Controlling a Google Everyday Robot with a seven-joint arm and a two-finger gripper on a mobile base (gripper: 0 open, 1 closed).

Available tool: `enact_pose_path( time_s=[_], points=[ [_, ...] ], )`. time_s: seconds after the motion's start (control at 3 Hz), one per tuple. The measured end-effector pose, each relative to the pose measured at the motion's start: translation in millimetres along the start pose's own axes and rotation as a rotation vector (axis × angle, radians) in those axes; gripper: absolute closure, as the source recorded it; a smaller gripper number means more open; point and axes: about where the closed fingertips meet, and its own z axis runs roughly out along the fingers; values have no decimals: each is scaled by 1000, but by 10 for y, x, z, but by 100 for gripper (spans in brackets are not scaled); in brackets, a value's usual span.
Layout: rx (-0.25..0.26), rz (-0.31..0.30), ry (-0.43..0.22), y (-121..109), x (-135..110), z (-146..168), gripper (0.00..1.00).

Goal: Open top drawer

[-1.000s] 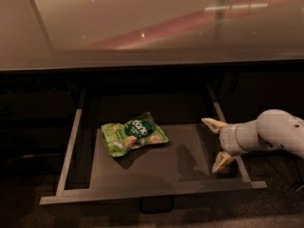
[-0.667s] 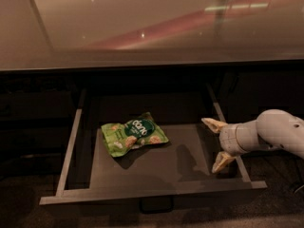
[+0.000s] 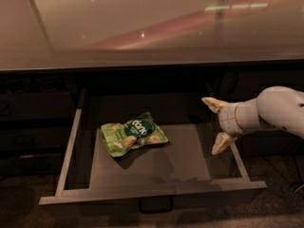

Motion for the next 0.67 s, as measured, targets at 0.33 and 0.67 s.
enact_pose_path(
  time_s=[0.33, 0.67],
  points=[
    [0, 0, 0, 1, -1, 0, 0],
    [2, -13, -21, 164, -80, 61, 0]
  ],
)
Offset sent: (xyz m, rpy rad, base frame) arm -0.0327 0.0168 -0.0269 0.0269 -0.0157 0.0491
